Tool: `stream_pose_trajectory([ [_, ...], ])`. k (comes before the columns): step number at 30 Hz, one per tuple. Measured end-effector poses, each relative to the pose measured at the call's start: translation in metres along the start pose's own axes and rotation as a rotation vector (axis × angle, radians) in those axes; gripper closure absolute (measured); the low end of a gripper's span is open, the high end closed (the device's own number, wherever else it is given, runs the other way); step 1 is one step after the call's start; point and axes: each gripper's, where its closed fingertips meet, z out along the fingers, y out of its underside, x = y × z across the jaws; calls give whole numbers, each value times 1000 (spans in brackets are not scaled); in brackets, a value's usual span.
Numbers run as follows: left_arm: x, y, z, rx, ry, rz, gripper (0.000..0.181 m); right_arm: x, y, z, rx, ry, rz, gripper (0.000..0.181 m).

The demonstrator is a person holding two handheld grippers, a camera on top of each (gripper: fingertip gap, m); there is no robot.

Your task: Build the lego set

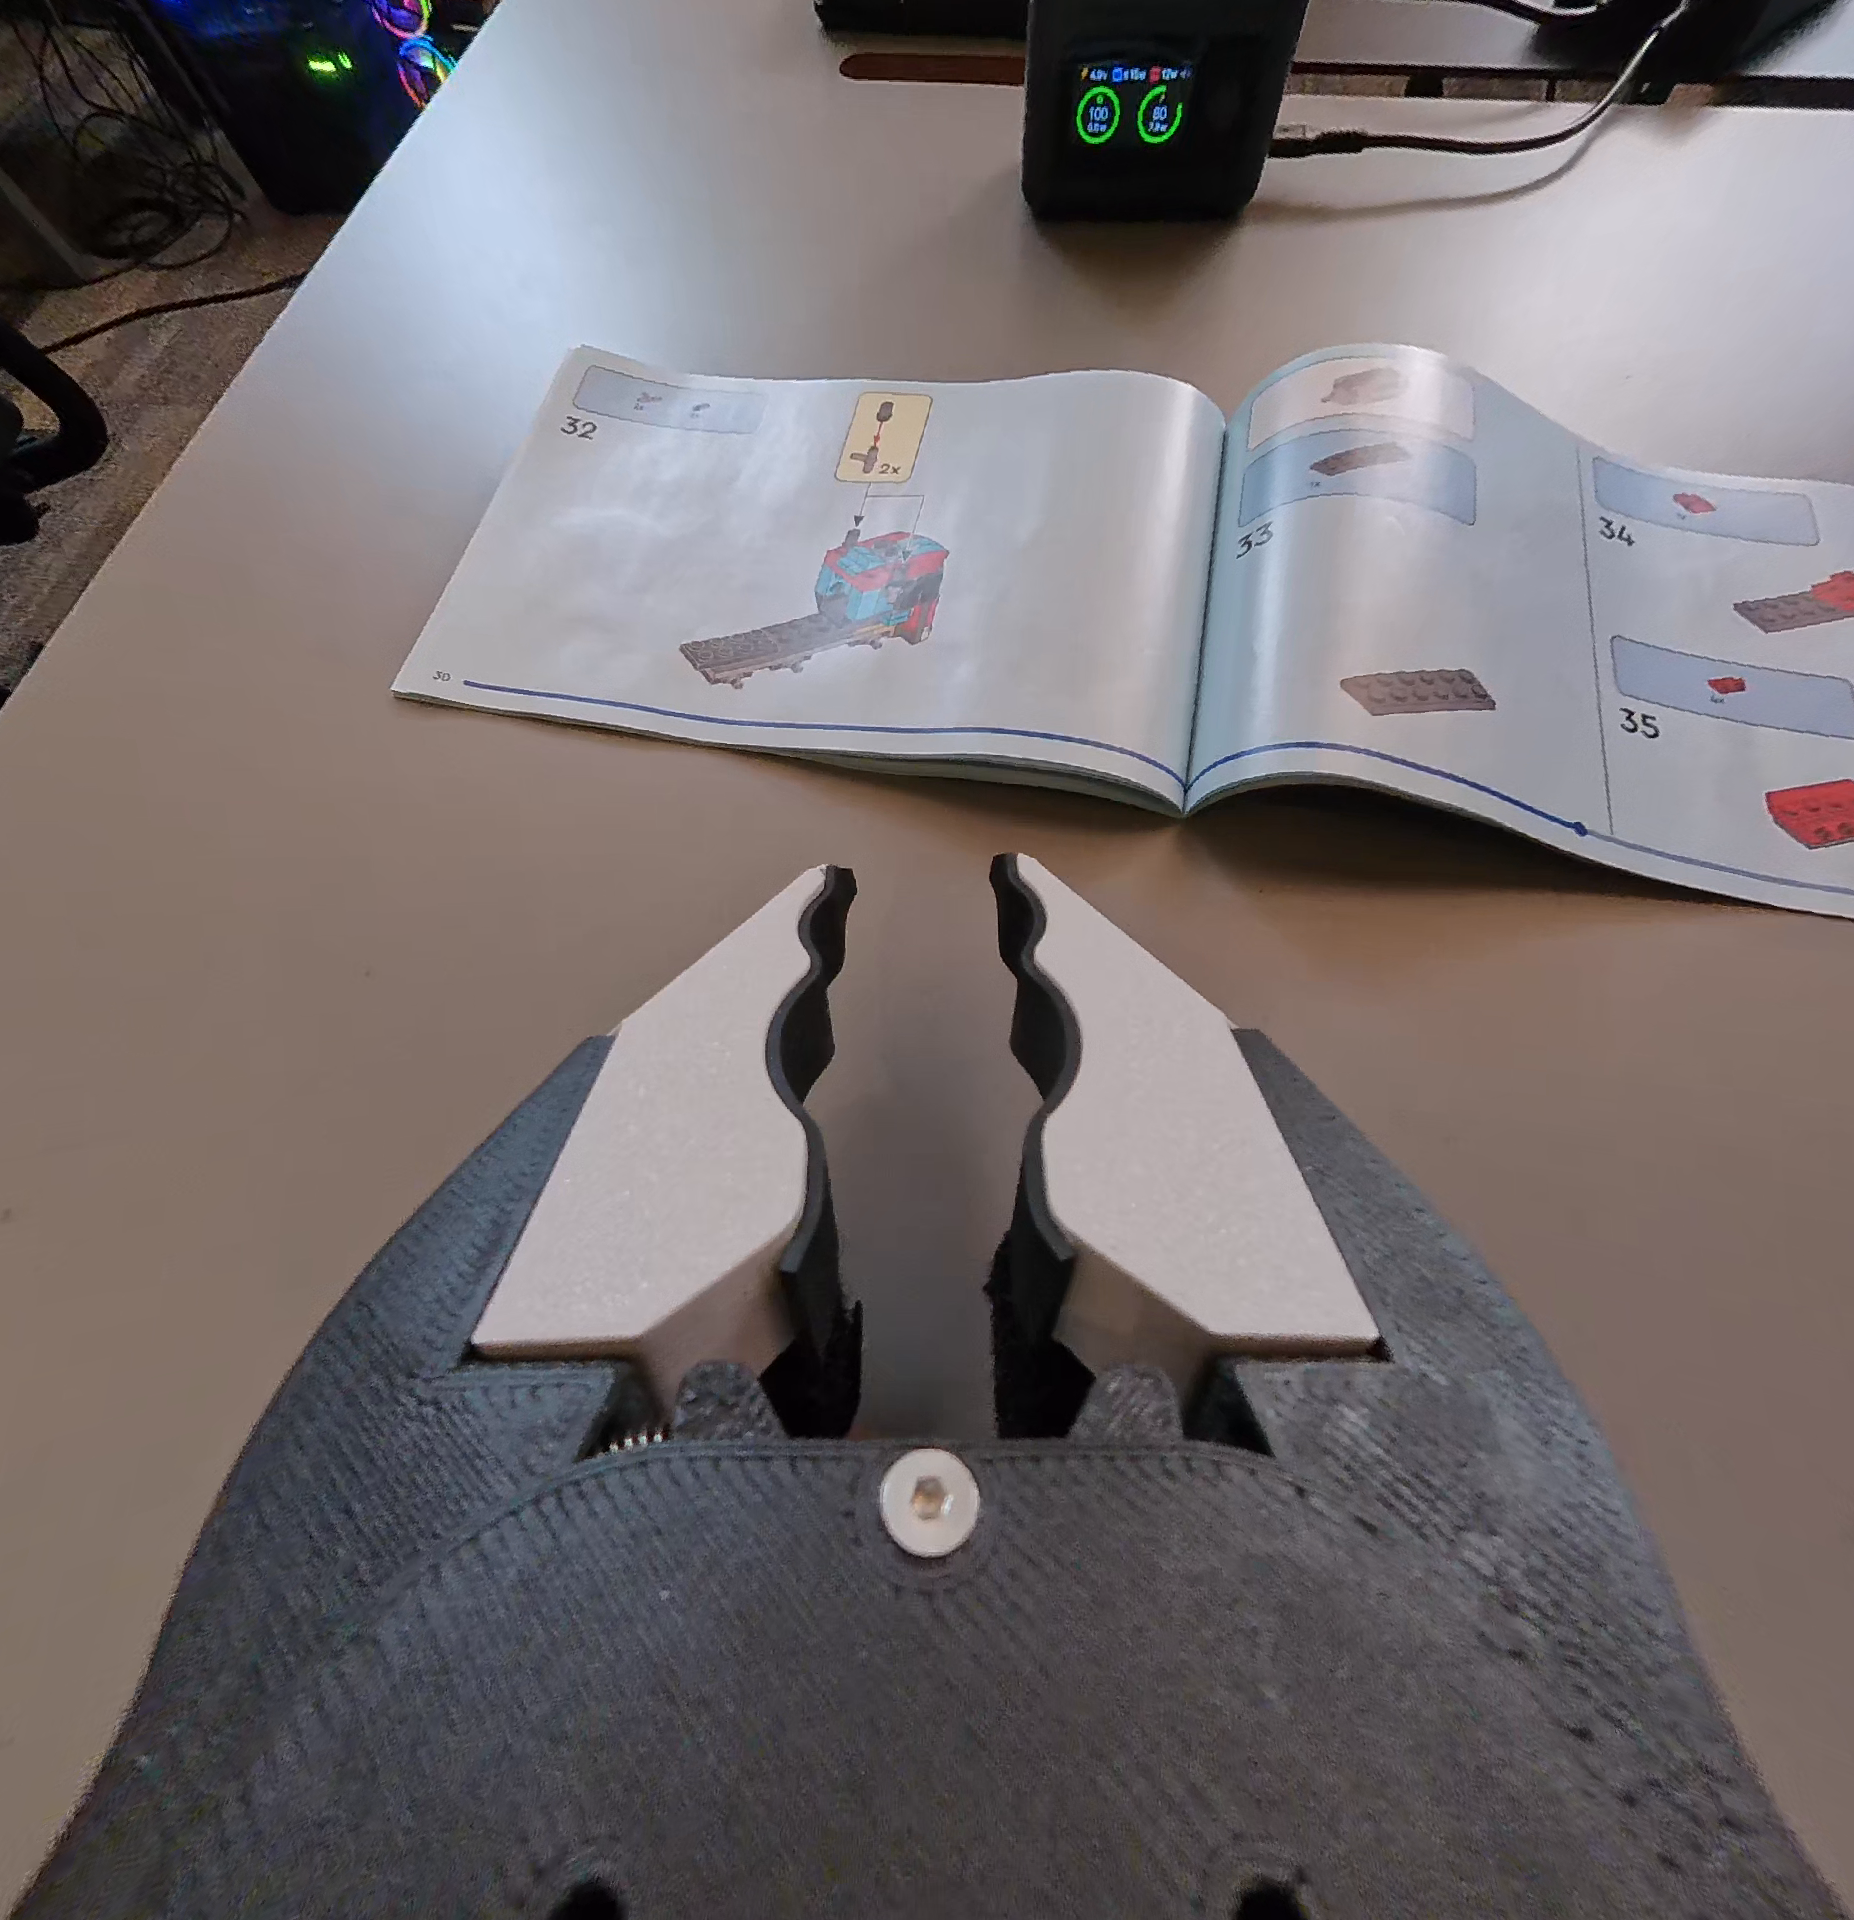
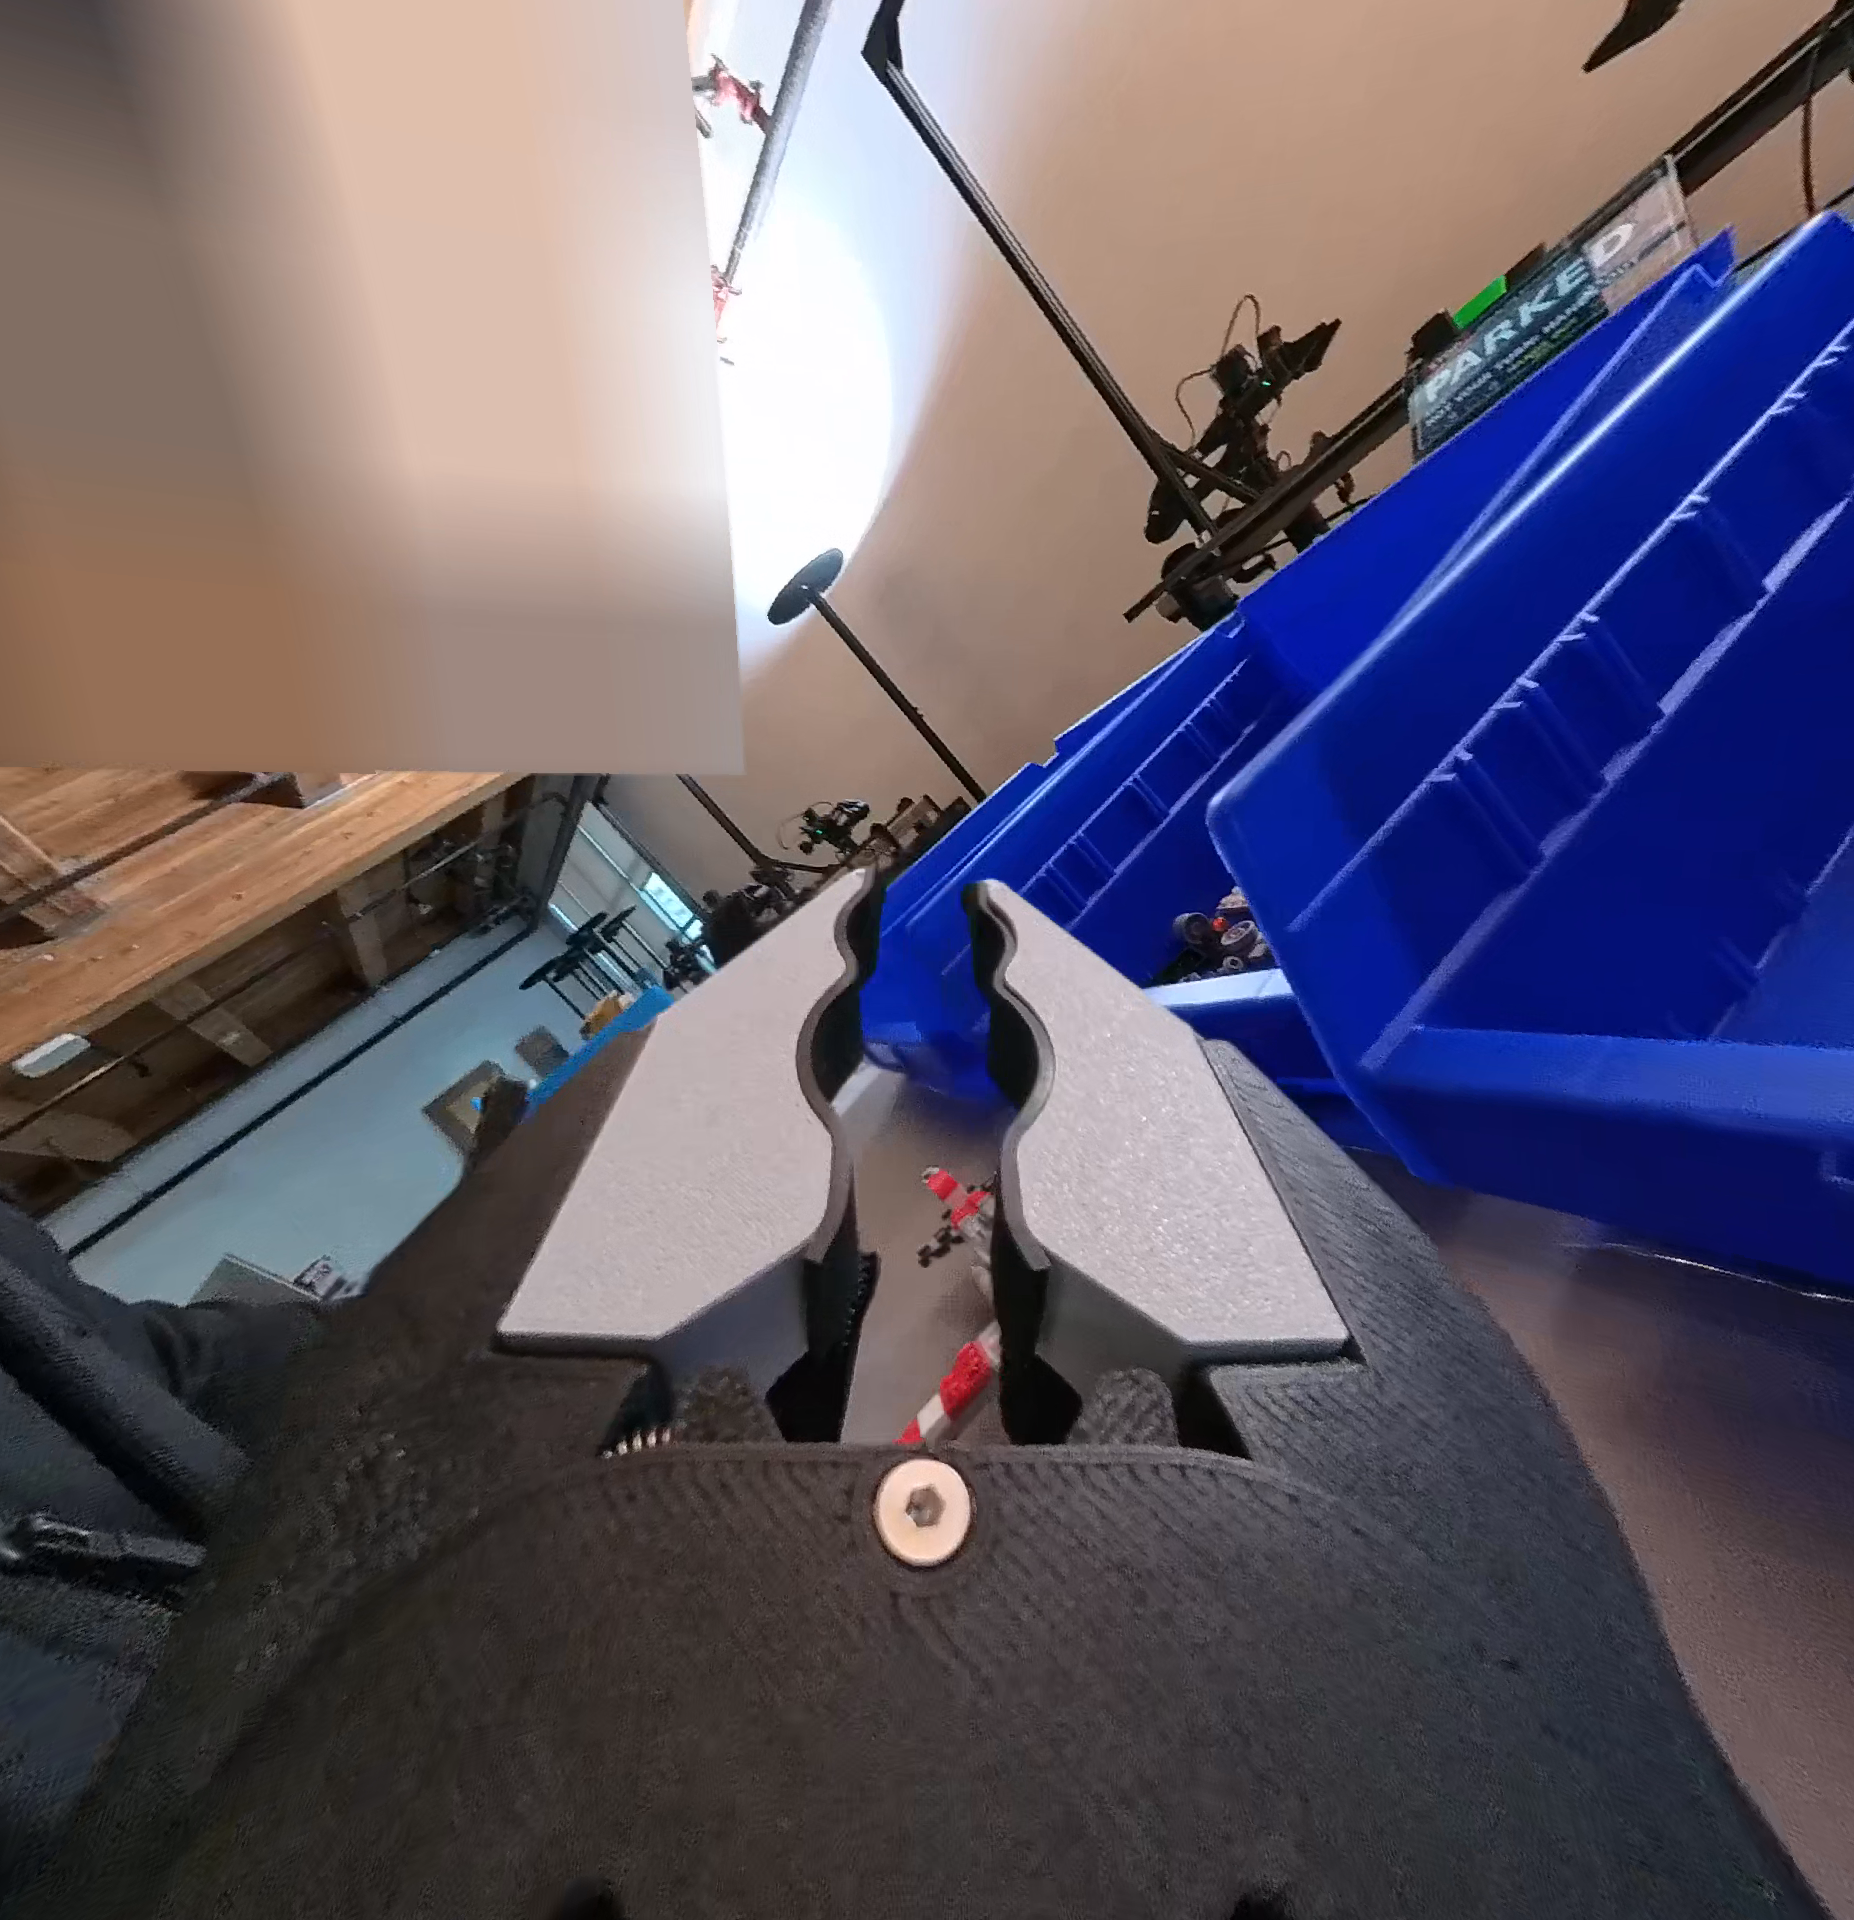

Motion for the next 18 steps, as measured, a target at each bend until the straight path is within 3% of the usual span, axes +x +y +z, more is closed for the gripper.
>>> stream_pose_trajectory([
  [18,5,0,0,1,61,-23,151,19,18,17,-125,121,-45,164],
])
